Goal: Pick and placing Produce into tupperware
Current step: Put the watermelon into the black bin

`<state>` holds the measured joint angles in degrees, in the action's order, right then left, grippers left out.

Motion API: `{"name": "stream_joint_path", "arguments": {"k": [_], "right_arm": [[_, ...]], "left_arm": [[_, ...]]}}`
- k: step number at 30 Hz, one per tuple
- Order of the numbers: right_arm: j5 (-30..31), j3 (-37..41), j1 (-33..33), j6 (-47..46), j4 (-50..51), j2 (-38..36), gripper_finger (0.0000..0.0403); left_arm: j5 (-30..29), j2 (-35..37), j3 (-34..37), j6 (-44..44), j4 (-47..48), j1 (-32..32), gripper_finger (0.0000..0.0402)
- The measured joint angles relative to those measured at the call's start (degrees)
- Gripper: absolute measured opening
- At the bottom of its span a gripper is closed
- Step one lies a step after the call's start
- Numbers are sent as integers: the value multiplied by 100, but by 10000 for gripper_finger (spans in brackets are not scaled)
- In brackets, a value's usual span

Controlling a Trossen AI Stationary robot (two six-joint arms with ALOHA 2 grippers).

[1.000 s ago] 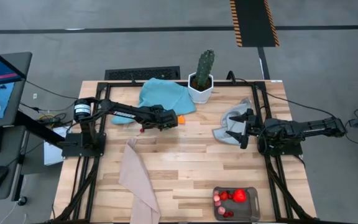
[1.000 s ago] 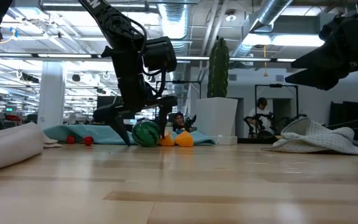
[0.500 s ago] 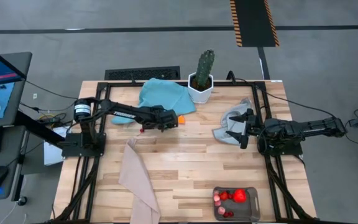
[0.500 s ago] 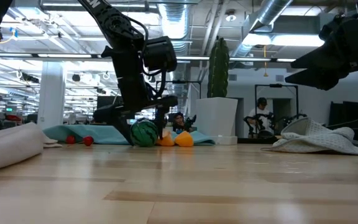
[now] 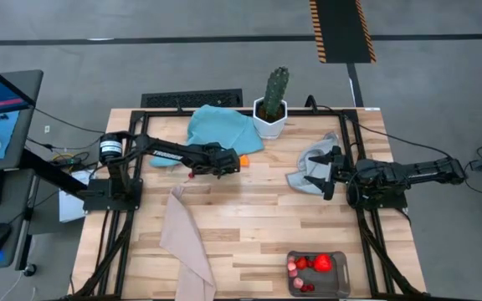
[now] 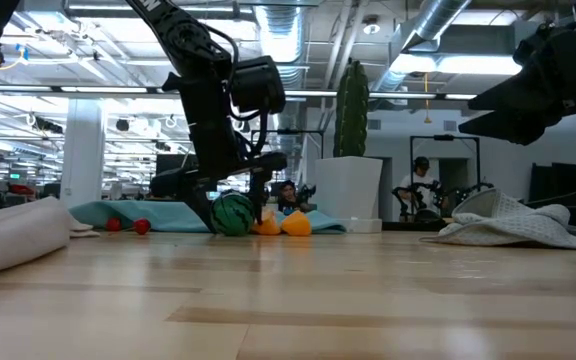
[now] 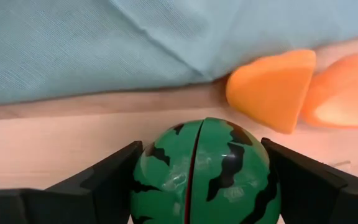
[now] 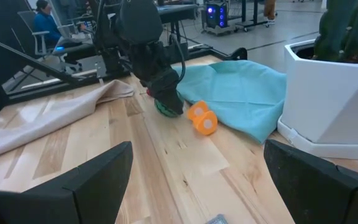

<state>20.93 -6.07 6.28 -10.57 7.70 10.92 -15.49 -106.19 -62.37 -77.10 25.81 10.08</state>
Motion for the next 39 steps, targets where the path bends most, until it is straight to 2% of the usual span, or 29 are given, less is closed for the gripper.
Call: {"name": "stream_joint_path", "arguments": {"k": [6,16,23,36,39], "right_arm": [[0,0,0,0,0,0,386],[0,0,0,0,2,0,386],[0,0,0,0,4,-1,386],[-2,-2,0,0,7,0,386],[-2,-2,0,-2,9,0,386]], "left_arm": [[-20,0,0,75,-100,-119,296],[18,74,0,992,-853,-615,296],[35,116,-4,1403,-1635,-1147,296],[756,118,-2,1946,-3416,-2037,296],[762,118,-2,1985,-3789,-2207,296]]}}
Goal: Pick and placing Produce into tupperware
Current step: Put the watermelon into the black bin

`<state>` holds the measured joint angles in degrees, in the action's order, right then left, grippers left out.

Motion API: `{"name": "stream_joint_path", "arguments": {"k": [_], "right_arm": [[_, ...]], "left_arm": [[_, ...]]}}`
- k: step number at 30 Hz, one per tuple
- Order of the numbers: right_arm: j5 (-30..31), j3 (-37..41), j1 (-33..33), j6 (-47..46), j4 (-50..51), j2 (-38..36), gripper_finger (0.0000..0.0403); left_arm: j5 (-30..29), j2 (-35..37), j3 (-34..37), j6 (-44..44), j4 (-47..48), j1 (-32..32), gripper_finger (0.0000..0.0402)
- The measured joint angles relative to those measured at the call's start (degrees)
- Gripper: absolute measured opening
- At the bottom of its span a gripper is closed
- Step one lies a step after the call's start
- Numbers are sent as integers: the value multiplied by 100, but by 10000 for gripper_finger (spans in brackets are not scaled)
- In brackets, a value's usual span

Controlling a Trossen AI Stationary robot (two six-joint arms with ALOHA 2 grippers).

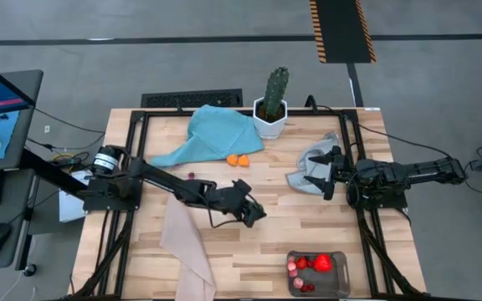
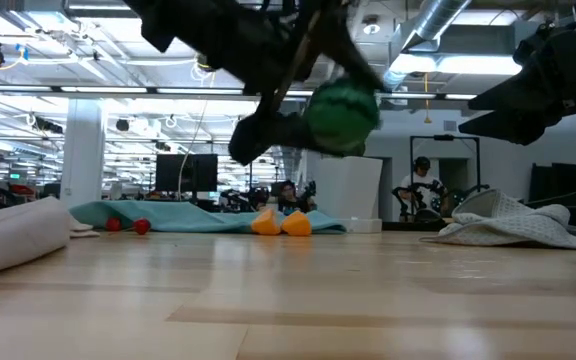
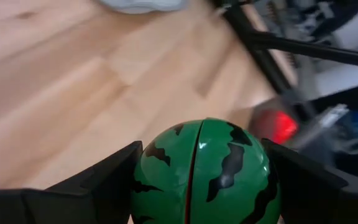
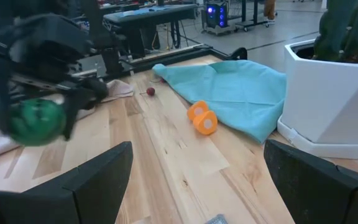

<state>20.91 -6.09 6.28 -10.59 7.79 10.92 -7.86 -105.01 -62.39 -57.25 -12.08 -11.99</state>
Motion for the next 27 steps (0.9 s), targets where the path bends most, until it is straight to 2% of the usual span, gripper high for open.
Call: {"name": "stream_joint_path", "arguments": {"k": [5,8,13,19,25,27], "right_arm": [[0,0,0,2,-1,0,386],[1,0,0,1,-1,-1,386],[0,0,0,2,-2,0,386],[0,-5,-2,-2,46,5,386],[4,-4,-2,-1,191,70,386],[-4,-4,-2,-2,209,72,386]], "left_arm": [[-11,0,0,262,-594,-339,296],[-88,0,-133,369,-584,-530,296],[-532,-99,-699,375,-2,-787,296],[-565,-464,-1425,439,598,-935,296],[-397,-1064,-2388,703,993,-933,296],[-396,-1269,-2748,847,1379,-953,297]]}}
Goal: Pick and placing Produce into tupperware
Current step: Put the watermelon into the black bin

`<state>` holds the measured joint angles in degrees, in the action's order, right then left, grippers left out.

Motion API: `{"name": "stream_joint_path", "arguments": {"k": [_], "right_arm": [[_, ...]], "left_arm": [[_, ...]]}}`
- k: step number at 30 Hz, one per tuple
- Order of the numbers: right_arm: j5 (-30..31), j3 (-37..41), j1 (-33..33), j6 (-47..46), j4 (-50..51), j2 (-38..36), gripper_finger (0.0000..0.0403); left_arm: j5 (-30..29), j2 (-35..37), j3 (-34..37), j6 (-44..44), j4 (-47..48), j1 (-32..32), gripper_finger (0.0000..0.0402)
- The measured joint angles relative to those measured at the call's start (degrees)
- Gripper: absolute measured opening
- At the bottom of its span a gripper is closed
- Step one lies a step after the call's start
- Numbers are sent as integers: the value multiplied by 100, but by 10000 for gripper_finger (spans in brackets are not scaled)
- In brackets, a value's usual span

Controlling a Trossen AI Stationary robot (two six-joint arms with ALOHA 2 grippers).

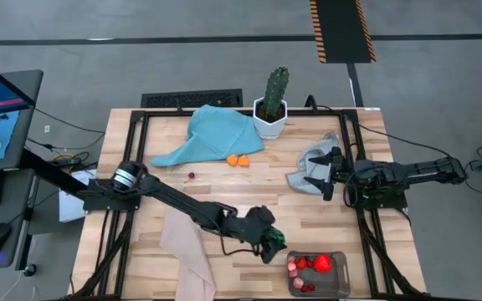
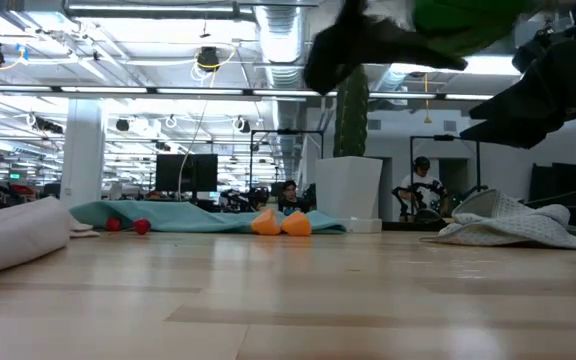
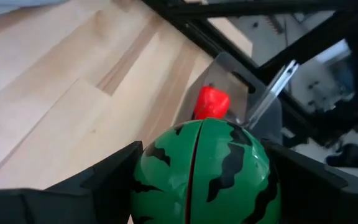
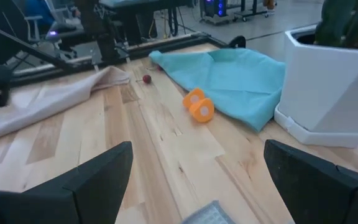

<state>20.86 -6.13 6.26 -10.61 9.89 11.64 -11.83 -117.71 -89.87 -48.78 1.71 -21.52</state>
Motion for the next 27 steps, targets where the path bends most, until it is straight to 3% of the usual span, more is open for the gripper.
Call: {"name": "stream_joint_path", "arguments": {"k": [8,14,19,27], "right_arm": [[5,2,0,2,109,4,386],[2,2,0,2,127,-2,386],[4,2,0,2,175,-2,386],[2,2,0,2,193,-2,386]], "left_arm": [[70,-1001,-1852,823,1390,-138,298],[49,-1538,-2804,1576,2002,-301,298],[172,-1846,-3113,2133,2436,-385,299],[439,-1828,-3140,2304,2145,-354,299]]}}
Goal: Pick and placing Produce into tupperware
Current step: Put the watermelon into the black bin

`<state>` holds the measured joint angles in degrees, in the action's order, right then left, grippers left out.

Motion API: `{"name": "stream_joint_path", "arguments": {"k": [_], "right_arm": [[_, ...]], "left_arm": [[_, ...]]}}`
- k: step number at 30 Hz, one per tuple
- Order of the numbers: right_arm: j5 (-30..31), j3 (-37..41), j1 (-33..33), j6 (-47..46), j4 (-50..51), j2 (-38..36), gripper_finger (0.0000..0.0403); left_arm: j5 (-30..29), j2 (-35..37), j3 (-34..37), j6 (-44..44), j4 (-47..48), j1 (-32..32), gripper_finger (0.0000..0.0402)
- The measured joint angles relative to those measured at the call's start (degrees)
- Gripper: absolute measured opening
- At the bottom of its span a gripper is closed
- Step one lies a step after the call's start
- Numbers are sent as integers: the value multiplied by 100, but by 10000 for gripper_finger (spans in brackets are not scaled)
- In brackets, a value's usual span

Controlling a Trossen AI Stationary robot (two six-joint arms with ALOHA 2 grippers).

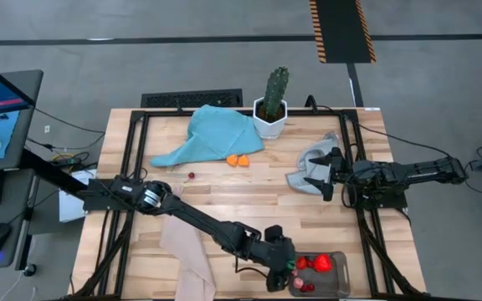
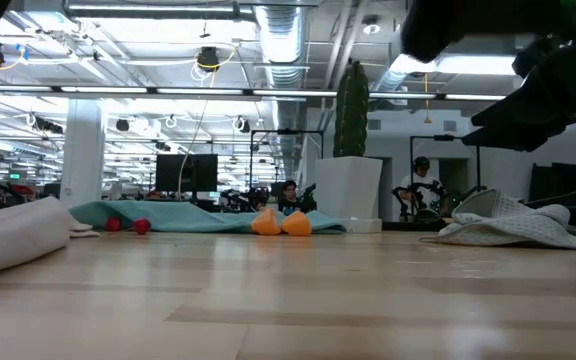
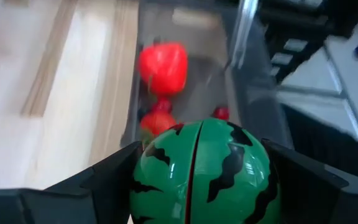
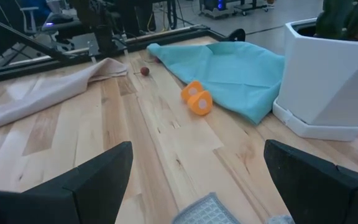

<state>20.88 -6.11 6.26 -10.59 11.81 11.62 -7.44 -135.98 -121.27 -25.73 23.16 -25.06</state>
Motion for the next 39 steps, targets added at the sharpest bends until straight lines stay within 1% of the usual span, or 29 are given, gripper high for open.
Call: {"name": "stream_joint_path", "arguments": {"k": [4,9,11,22,27,31,35,37,39], "right_arm": [[1,0,0,0,0,0,386],[2,0,0,0,13,0,386],[2,0,0,0,15,0,386],[2,2,0,0,17,0,386],[0,2,0,0,15,0,386],[1,7,0,0,18,0,386],[1,7,0,2,20,0,386],[0,7,0,0,17,0,386],[1,7,0,2,19,2,386]], "left_arm": [[-33,0,0,212,-372,-4,299],[-342,-15,0,206,-767,-4,299],[-350,-81,0,159,-956,11,299],[-366,-103,9,124,-1246,60,299],[-153,-306,20,-162,-1513,124,299],[-41,-305,4,-72,-1711,152,299],[-156,-305,7,-74,-1655,151,299],[-267,-382,-4,-75,-1865,151,299],[-278,-423,6,-94,-1813,145,299]]}}
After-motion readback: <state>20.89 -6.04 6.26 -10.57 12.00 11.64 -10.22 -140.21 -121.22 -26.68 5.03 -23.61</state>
